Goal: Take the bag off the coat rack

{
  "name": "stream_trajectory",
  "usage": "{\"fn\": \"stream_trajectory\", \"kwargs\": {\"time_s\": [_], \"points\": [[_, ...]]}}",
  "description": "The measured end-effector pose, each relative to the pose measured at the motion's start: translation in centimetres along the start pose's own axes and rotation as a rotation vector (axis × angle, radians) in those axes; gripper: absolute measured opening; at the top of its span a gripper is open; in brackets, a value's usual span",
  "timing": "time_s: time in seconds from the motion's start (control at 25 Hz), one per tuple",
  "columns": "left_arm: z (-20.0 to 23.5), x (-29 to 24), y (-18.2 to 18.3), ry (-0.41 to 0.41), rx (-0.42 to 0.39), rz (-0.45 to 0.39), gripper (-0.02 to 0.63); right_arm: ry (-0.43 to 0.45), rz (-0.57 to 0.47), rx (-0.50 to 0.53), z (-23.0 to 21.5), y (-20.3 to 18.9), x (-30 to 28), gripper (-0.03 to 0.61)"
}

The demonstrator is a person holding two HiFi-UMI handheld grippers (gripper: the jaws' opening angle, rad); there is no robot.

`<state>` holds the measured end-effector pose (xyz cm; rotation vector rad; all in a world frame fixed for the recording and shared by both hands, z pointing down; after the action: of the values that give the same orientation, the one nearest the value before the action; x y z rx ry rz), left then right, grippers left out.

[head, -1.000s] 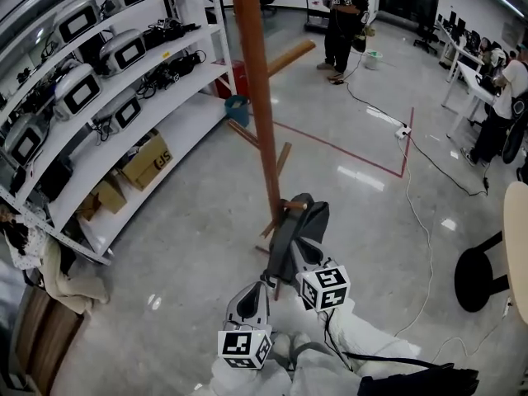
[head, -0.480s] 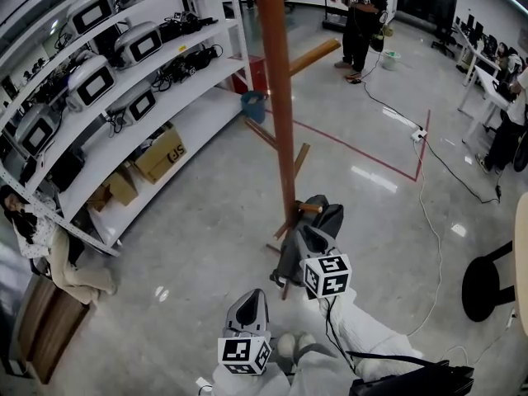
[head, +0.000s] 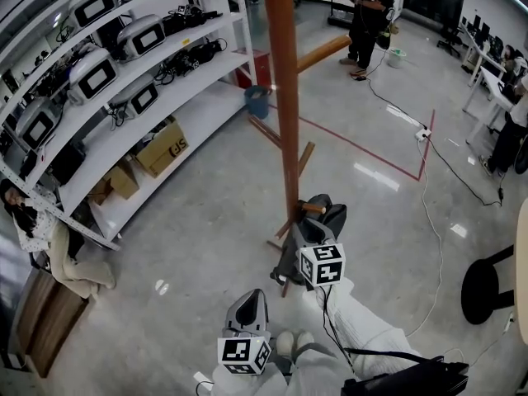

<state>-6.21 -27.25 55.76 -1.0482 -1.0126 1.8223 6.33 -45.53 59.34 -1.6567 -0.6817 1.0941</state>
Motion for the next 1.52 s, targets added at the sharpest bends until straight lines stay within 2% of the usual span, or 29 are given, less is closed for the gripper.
{"fn": "stream_trajectory", "kwargs": {"time_s": [0.24, 0.68, 0.92, 1.12, 1.52], "points": [[-0.3, -0.5, -0.3, -0.007, 0.003, 0.005, 0.001, 0.023, 0.059, 0.014, -0.2, -0.5, -1.5, 0.105], [0.3, -1.1, -0.6, 0.005, 0.003, 0.018, 0.002, 0.024, 0.118, 0.023, -0.6, -1.6, -3.1, 0.106], [0.4, -1.3, -0.8, 0.009, 0.009, 0.028, 0.002, 0.04, 0.136, 0.06, -0.4, -1.5, -3.1, 0.069], [0.5, -1.2, -0.6, 0.009, 0.012, 0.026, 0.002, 0.047, 0.104, 0.065, -0.5, -1.3, -2.8, 0.046], [0.3, -1.6, -0.7, -0.004, 0.011, 0.025, 0.002, 0.052, 0.071, 0.092, -0.5, -0.7, -1.7, 0.04]]}}
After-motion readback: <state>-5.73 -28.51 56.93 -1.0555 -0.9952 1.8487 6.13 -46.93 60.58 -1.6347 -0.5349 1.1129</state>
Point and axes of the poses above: the fingertips, and each gripper's own axes: x backward along the fingers, z to its left, y out of its top, the point moved 2 cm from there along x, backward along the fingers, and after that the axes turned 6 degrees about x, right-handed, at the moved point
